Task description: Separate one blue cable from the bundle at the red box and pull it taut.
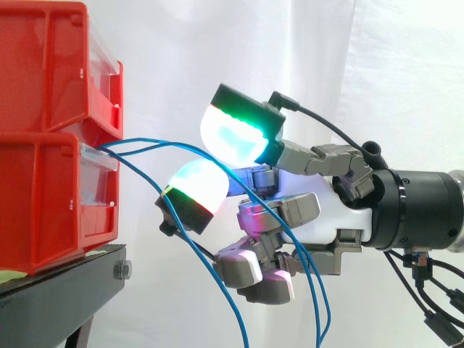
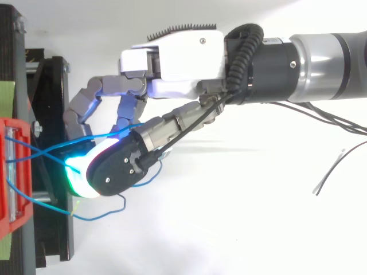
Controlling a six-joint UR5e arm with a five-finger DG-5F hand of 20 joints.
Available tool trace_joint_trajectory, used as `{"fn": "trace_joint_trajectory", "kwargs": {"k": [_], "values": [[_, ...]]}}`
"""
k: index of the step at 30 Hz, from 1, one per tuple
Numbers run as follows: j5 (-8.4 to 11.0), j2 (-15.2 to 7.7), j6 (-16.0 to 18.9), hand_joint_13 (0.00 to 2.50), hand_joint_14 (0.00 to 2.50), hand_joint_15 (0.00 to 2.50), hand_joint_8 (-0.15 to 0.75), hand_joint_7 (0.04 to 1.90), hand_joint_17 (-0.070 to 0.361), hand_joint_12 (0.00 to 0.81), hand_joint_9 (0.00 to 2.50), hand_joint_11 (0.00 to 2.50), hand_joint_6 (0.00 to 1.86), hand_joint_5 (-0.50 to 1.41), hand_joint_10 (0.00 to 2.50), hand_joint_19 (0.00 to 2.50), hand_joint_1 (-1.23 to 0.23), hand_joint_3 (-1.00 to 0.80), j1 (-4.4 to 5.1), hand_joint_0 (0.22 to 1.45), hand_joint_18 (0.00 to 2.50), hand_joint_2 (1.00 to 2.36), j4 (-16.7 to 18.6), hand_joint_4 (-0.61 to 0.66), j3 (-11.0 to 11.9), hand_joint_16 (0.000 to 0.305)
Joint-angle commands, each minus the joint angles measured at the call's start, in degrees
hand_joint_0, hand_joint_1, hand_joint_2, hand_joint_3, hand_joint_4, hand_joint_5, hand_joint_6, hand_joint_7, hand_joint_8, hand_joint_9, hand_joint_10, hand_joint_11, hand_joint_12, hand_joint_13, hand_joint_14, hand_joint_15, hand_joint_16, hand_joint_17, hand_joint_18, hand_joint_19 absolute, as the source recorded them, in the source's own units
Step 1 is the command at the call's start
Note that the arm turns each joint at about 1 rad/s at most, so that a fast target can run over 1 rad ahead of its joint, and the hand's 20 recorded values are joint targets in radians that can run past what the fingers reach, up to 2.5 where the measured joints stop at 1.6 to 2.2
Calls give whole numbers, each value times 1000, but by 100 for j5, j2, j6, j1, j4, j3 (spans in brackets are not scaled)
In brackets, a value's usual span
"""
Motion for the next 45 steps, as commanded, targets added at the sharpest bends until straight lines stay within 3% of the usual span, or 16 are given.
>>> {"fn": "trace_joint_trajectory", "kwargs": {"k": [1, 2, 7, 8, 13, 16, 19, 24, 28, 34, 36, 39, 40, 41, 43, 45], "values": [[-1, 0, -11, 1049, 28, 968, 249, 953, 113, 404, 1190, 1696, 865, -146, 603, 1161, -783, -268, -2, 637, 1008, 1013, -9, 75, 19, 50], [-1, 0, -11, 1047, 29, 955, 252, 1115, 112, 401, 1157, 1671, 897, -168, 716, 1110, -929, -282, -2, 738, 1023, 1015, -18, -17, 28, 50], [-1, 0, -55, 1074, 29, 1036, 258, 997, 109, 398, 1107, 1558, 958, -174, 1118, 1133, -977, -377, -2, 847, 995, 1010, -9, -21, 45, 49], [-1, 0, -64, 1094, 29, 1045, 269, 977, 109, 401, 1108, 1542, 956, -167, 1208, 1123, -986, -500, -2, 850, 1014, 1000, -9, 10, 36, 49], [-1, 0, -108, 1157, 30, 1099, 270, 1043, 110, 390, 1153, 1534, 946, -143, 1449, 1109, -1048, -500, -11, 722, 1092, 1000, -18, 33, 36, 49], [-10, 0, -135, 1162, 30, 1114, 267, 1080, 109, 383, 1176, 1558, 940, -131, 1444, 1145, -1098, -500, -28, 638, 1083, 1000, -18, 35, 36, 48], [-10, 0, -143, 1214, 31, 1145, 258, 1168, 102, 373, 1278, 1623, 923, -96, 1367, 1144, -1058, -500, -55, 604, 1139, 1000, -26, 28, 36, 45], [-54, 0, -231, 1307, 29, 1149, 272, 1226, 102, 377, 1431, 1686, 909, -67, 1250, 1127, -695, -500, -99, 538, 1240, 1000, -53, -16, 36, 45], [-107, 53, -310, 1309, 27, 1170, 247, 1198, 105, 364, 1477, 1763, 891, -68, 1089, 1179, -476, -500, -116, 566, 1216, 1000, -202, -69, 36, 46], [-107, 369, -688, 1300, 29, 1180, 232, 1154, 103, 356, 1466, 1822, 873, -90, 931, 1199, -513, -500, -178, 608, 1181, 1000, -712, -13, 28, 46], [-107, 413, -802, 1296, 28, 1181, 246, 1126, 109, 377, 1437, 1799, 873, -106, 963, 1191, -566, -500, -178, 561, 1176, 1000, -861, 18, 28, 49], [-107, 448, -978, 1301, 26, 1198, 274, 973, 131, 419, 1324, 1614, 876, -148, 1233, 1153, -625, -500, -178, 481, 1201, 1000, -1037, 67, 36, 58], [-107, 448, -1005, 1281, 23, 1223, 295, 864, 142, 441, 1155, 1436, 879, -184, 1553, 1145, -633, -500, -169, 454, 1181, 1000, -1055, 108, 28, 63], [-98, 439, -1066, 1260, 18, 1264, 320, 791, 152, 462, 905, 1199, 886, -214, 2075, 1141, -638, -500, -160, 432, 1166, 1000, -1072, 149, 28, 68], [-80, 439, -1101, 1241, 13, 1340, 356, 756, 159, 477, 648, 1068, 879, -241, 2461, 1143, -638, -500, -151, 417, 1143, 1000, -1081, 195, 28, 71], [-80, 439, -1128, 1228, 118, 1437, 392, 725, 161, 478, 443, 947, 876, -252, 2500, 1190, -645, -500, -151, 398, 1180, 1000, -1072, 225, 28, 72]]}}
